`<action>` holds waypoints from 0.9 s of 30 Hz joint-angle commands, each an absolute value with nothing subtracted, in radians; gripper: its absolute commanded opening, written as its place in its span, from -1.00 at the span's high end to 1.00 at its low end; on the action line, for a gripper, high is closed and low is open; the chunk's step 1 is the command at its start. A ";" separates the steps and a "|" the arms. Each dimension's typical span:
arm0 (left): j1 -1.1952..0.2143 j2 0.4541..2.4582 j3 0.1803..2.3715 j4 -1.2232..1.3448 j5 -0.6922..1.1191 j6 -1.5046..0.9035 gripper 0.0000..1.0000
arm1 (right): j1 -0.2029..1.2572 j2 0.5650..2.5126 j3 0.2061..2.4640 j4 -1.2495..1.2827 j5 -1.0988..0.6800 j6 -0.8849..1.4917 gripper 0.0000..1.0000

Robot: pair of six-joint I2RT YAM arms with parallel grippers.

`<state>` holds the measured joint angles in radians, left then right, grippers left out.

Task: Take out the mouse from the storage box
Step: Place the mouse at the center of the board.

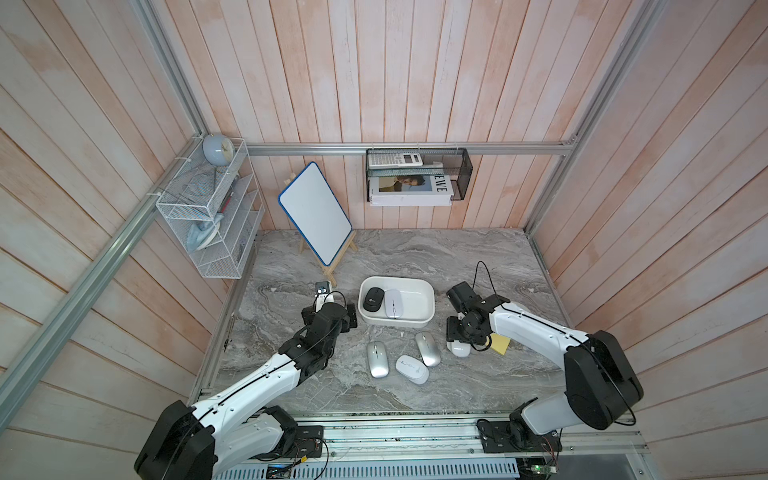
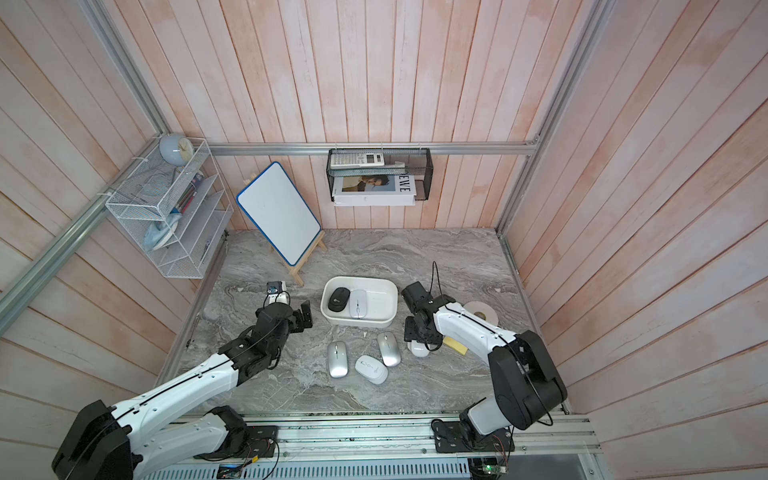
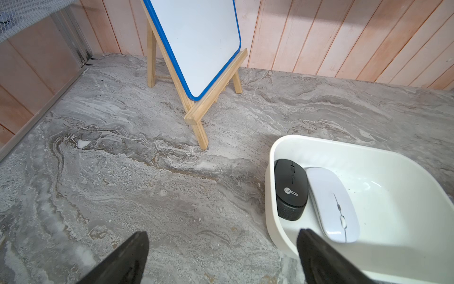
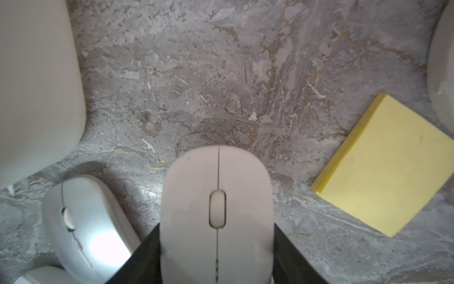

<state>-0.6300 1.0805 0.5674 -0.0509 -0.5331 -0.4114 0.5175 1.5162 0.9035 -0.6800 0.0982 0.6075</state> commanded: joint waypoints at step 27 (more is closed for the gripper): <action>-0.631 1.207 0.786 -0.226 -0.401 -0.444 -0.99 | 0.489 1.694 1.045 -0.623 0.089 0.505 -0.38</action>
<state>-0.6304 1.1778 0.7170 -0.1497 -0.4438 -0.4229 0.4946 1.7073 1.0264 -0.6231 0.0765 0.5320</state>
